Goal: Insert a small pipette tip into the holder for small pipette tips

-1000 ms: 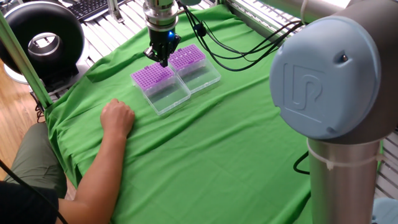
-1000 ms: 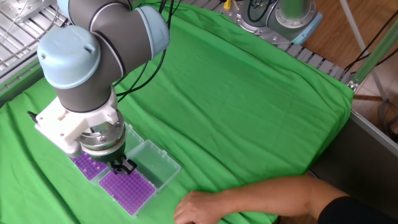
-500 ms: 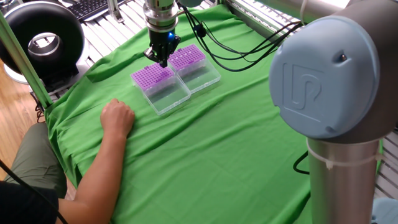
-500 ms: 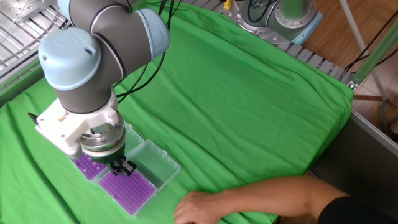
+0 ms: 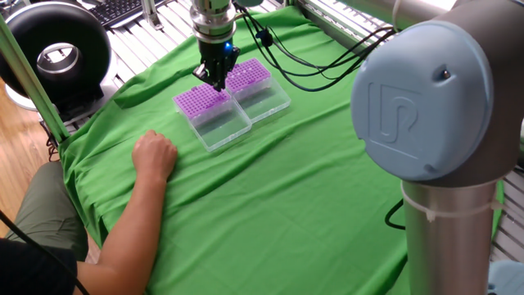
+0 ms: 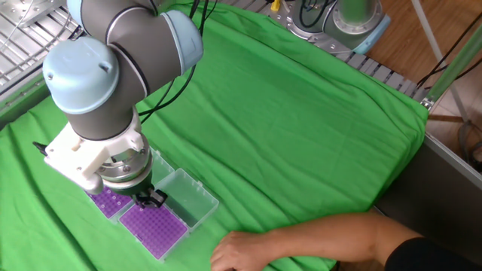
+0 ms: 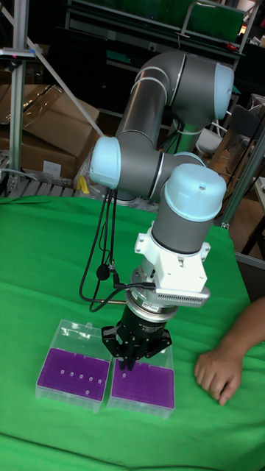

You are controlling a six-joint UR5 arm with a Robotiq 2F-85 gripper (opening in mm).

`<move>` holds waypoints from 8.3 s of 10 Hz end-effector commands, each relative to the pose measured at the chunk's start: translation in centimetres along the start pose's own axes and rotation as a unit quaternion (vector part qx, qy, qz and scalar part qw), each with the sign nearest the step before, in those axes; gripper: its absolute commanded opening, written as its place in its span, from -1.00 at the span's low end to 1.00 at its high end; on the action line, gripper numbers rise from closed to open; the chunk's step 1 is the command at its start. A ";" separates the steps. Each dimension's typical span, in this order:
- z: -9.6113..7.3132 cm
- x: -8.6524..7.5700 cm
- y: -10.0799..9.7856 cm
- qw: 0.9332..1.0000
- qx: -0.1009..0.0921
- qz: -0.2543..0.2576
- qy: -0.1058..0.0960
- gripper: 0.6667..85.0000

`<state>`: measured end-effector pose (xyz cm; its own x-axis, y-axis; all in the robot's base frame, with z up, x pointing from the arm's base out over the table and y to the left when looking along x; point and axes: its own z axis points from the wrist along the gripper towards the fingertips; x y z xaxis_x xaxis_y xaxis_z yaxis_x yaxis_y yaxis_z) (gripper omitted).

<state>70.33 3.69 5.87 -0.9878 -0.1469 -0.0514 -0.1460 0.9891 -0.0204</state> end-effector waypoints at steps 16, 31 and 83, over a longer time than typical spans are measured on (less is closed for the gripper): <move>-0.2 -2.0 -10.8 0.995 -0.004 -0.098 -0.016 -0.49; 1.2 -2.0 -8.9 0.997 -0.006 -0.077 -0.027 -0.49; -0.9 -3.1 2.6 0.996 -0.043 0.068 -0.041 -0.99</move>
<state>72.90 6.52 7.20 -0.9924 -0.0178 -0.1216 -0.0267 0.9970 0.0723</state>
